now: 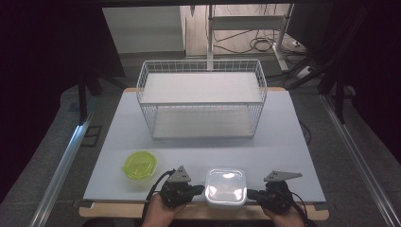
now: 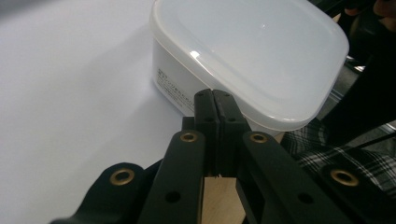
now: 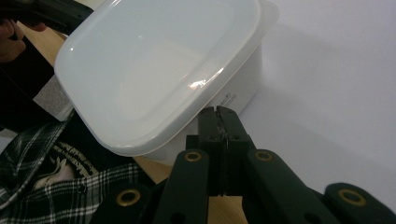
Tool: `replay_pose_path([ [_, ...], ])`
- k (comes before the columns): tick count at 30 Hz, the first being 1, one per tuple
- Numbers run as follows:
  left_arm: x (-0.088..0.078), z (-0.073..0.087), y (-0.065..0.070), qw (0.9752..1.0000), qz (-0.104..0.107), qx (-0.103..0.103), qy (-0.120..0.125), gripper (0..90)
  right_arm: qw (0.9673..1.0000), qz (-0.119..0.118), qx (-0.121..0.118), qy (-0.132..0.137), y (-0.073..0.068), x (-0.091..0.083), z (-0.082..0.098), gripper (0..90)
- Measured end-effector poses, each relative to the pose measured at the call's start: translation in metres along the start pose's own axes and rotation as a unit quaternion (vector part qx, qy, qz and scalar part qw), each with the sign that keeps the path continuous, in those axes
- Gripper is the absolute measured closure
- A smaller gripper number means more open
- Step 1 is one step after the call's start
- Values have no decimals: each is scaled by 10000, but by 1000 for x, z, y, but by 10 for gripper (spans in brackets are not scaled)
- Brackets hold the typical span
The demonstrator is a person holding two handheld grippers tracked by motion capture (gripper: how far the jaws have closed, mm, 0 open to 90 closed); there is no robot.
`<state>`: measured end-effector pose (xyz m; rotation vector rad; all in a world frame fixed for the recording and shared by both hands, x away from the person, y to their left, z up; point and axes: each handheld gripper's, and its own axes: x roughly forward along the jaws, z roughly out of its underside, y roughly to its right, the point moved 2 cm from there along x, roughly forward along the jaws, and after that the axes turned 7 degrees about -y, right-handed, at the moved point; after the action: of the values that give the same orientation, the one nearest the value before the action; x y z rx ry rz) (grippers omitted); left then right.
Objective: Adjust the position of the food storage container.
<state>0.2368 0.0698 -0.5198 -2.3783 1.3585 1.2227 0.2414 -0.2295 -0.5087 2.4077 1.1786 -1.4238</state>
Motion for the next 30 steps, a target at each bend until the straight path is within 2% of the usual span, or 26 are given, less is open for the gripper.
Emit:
replay_pose_path([
  [4,-1,1,-5,9999,-28,-114,29,898,10000,69,-29,5,0,3,-7,889],
  [9,-5,0,-16,9995,-198,-236,55,898,9999,84,-57,49,2,13,-23,890],
  [13,-10,0,-30,9983,-458,-343,76,898,9999,38,-134,29,3,26,-41,890],
  [17,-14,0,-39,9975,-546,-450,88,899,9998,22,-181,-4,1,34,-49,890],
  [20,-19,0,-48,9962,-695,-518,77,899,9996,15,-266,-49,-1,44,-59,890],
  [26,-20,-2,-56,9950,-828,-558,88,899,9995,48,-310,-57,0,52,-72,890],
  [30,-19,-2,-58,9952,-802,-556,106,899,9995,50,-326,-15,2,53,-72,889],
])
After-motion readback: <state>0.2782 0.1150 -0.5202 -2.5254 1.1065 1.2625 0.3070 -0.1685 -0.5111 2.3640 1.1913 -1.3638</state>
